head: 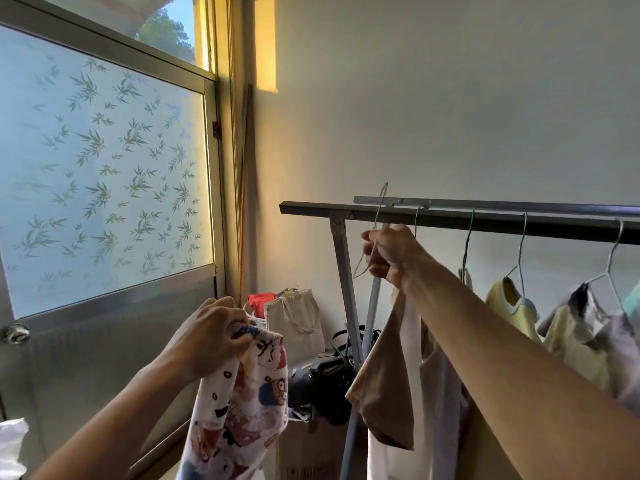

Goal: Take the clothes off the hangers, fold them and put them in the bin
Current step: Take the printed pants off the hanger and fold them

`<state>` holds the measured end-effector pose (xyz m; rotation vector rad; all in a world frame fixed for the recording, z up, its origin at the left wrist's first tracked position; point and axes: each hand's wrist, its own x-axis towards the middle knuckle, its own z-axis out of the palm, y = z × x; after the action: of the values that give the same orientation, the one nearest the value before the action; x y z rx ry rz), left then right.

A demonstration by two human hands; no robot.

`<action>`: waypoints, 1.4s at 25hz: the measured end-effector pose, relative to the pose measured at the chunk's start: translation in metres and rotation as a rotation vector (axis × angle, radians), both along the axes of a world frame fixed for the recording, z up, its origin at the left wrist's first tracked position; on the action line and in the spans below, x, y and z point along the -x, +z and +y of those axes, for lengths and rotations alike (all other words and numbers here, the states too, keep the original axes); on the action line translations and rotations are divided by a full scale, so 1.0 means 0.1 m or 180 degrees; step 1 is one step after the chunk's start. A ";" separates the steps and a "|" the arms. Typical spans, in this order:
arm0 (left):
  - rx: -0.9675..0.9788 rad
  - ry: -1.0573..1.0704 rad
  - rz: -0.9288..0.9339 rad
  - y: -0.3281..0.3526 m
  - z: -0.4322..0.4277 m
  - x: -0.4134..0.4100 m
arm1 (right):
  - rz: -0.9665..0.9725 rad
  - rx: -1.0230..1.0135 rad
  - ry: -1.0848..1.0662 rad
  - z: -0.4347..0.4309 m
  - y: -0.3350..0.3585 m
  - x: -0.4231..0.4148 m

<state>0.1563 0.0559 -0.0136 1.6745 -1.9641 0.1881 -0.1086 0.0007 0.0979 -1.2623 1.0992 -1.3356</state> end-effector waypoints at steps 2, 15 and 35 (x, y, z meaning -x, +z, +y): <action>0.0052 -0.0068 -0.0042 0.05 0.02 -0.02 | 0.0156 0.0028 -0.0317 -0.16 -0.06 -0.04; -0.0351 -0.0628 0.0648 0.39 0.42 -0.04 | 0.1092 -0.0332 -0.0552 -0.29 -0.33 -0.05; -0.1005 -0.1088 0.0316 0.67 0.44 0.10 | 0.2083 0.1467 0.1741 0.64 -0.87 0.10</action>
<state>0.1464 0.1003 0.0535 1.4618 -2.2517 -0.3413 -0.1181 0.0642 0.0106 -2.2549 0.7711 -0.7792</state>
